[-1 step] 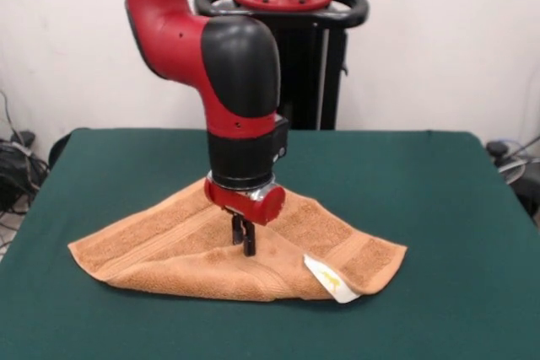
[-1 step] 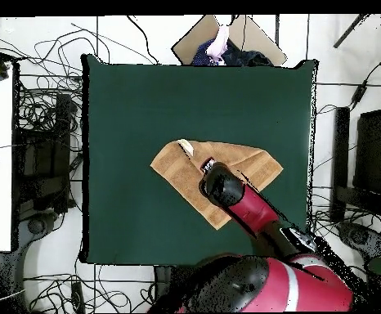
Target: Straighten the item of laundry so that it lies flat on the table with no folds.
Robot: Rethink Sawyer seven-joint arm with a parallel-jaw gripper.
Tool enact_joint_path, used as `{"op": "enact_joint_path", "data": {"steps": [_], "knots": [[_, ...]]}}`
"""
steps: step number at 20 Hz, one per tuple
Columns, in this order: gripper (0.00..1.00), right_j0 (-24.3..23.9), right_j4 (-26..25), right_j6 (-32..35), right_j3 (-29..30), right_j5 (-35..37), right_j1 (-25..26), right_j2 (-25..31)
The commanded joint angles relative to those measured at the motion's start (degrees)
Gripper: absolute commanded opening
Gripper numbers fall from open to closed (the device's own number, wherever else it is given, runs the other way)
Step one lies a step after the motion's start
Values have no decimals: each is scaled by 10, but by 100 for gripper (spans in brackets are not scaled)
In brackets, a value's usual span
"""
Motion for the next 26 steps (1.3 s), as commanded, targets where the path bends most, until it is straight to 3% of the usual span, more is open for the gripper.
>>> {"op": "enact_joint_path", "data": {"steps": [1, 7, 14, 18, 22, 26], "knots": [[0, -21, -8, 194, -108, -194, 51, 109], [0, -15, -10, 190, -122, -189, 43, 109], [0, 56, 85, 142, -150, -73, 18, 29], [0, 56, 110, 142, -149, -37, 26, 29], [0, 46, 114, 145, -139, -48, 43, 37], [0, 57, 127, 141, -124, -26, 18, 15]]}}
